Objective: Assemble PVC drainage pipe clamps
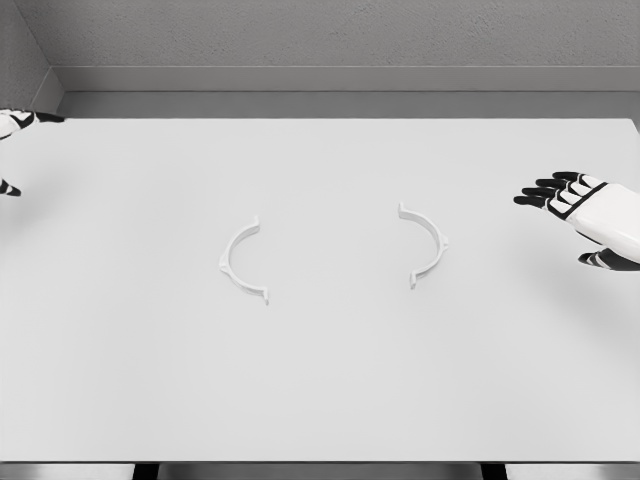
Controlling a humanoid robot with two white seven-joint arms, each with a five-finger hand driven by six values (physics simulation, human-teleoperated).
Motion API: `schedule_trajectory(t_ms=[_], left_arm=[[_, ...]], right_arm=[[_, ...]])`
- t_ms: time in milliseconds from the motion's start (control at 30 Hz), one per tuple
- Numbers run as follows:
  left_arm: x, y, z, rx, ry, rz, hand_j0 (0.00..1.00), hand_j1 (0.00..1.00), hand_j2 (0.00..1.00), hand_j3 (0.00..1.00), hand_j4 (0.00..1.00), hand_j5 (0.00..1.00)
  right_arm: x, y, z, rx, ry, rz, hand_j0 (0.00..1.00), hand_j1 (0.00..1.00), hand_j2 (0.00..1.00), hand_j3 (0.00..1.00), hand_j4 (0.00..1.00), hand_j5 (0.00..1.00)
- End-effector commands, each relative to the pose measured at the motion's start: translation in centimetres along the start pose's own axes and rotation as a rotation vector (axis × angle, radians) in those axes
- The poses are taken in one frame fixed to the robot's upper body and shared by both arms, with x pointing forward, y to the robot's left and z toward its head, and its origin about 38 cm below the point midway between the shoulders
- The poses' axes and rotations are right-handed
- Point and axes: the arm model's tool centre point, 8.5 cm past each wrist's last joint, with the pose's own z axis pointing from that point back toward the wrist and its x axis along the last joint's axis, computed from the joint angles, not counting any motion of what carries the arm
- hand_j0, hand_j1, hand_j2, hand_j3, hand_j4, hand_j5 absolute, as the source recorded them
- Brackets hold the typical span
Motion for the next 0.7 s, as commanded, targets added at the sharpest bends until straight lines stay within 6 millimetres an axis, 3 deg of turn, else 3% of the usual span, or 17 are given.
schedule_trajectory(t_ms=[0, 67, 133, 367, 433, 500, 533, 667], left_arm=[[0.3, 0.5, 0.0, 0.014, -0.011, -0.001, 1.00, 1.00, 1.00, 1.00, 1.00, 1.00], [2.6, 1.3, -1.0, 0.033, -0.079, -0.036, 1.00, 1.00, 1.00, 1.00, 1.00, 1.00], [2.7, 1.5, -1.1, 0.037, -0.081, -0.038, 1.00, 1.00, 1.00, 1.00, 1.00, 1.00], [6.2, -0.2, -5.1, 0.047, -0.179, 0.014, 1.00, 1.00, 1.00, 1.00, 1.00, 1.00], [7.9, -0.8, -6.8, 0.044, -0.220, 0.028, 1.00, 1.00, 1.00, 1.00, 1.00, 1.00], [8.6, -1.4, -7.4, 0.038, -0.234, 0.034, 1.00, 1.00, 1.00, 1.00, 1.00, 1.00], [8.6, -1.7, -7.5, 0.033, -0.235, 0.037, 1.00, 1.00, 1.00, 1.00, 1.00, 1.00], [9.1, -1.7, -7.5, 0.043, -0.253, 0.041, 1.00, 1.00, 1.00, 1.00, 1.00, 1.00]], right_arm=[[0.0, -0.1, 0.0, -0.006, -0.001, -0.004, 1.00, 1.00, 1.00, 1.00, 1.00, 1.00], [0.0, -0.2, 0.0, -0.009, 0.000, -0.005, 1.00, 1.00, 1.00, 1.00, 1.00, 1.00], [0.0, -0.1, 0.0, -0.007, 0.000, -0.005, 1.00, 1.00, 1.00, 1.00, 1.00, 1.00], [-0.2, -0.5, -0.2, 0.010, 0.006, 0.022, 1.00, 1.00, 1.00, 1.00, 1.00, 1.00], [-0.6, -1.7, -1.9, 0.176, 0.004, 0.085, 1.00, 1.00, 1.00, 1.00, 1.00, 1.00], [0.3, -4.7, -5.3, 0.133, -0.055, 0.153, 1.00, 1.00, 1.00, 1.00, 1.00, 1.00], [0.2, -5.0, -6.1, 0.148, -0.063, 0.171, 1.00, 1.00, 1.00, 1.00, 1.00, 1.00], [0.6, -2.6, -9.1, 0.194, -0.079, 0.150, 1.00, 1.00, 1.00, 1.00, 1.00, 1.00]])
